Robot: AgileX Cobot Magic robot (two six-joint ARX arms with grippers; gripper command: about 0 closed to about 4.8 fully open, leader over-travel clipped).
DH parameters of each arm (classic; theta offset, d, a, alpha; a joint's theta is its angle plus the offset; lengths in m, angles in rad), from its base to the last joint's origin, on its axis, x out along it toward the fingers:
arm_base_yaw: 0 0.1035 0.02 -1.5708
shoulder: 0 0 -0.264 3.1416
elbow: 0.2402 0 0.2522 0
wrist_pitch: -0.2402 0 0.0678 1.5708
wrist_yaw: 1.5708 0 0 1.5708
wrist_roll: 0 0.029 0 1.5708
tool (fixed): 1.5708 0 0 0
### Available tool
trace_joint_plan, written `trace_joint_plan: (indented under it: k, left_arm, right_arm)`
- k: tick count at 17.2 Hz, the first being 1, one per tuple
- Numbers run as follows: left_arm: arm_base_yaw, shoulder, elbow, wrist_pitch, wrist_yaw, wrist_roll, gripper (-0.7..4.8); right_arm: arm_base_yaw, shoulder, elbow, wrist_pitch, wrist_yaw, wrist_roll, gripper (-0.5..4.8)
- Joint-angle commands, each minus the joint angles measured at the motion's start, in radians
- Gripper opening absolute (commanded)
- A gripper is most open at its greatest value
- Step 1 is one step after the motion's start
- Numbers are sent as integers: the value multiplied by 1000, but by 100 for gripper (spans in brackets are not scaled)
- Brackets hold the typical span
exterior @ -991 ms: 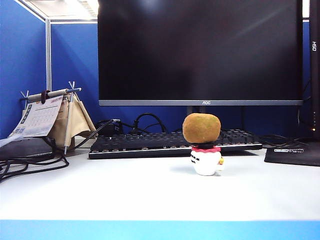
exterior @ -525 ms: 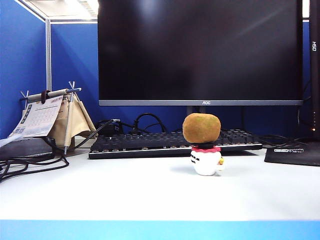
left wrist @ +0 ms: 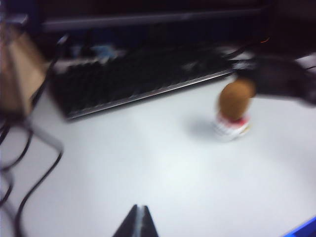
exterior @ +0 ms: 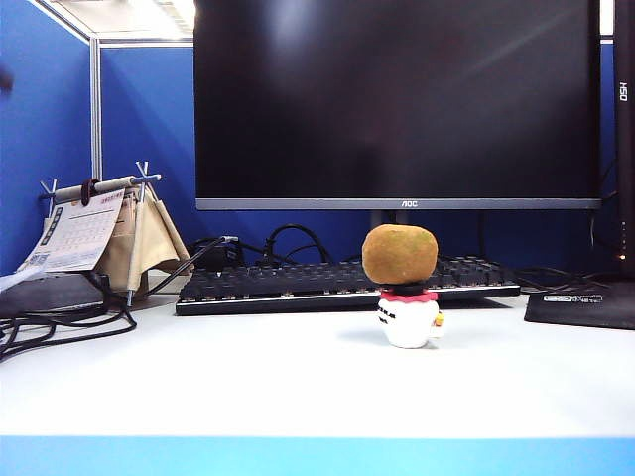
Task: Place the kiwi on top of the doll with a flat head.
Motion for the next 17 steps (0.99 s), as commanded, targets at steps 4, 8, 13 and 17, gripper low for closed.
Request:
trace_joint_plan:
  k: [4,8,13,17]
  left_arm:
    - [1,-2,-133,150,-66,-1,-5]
    - [2,-1,-187,152,-325,-2,-5]
    - [2,1,-253,98,-332,-57,-5]
    - [2,1,-253,99,-331,-56,-4]
  right_arm:
    - [-1,-135,-166,238,300,18,-2]
    - [2,-145,-293,303,303,33,-2]
    - [2,-145,-341,289,330,58,-2]
    - [2,-145,-387,286,330,111,-2]
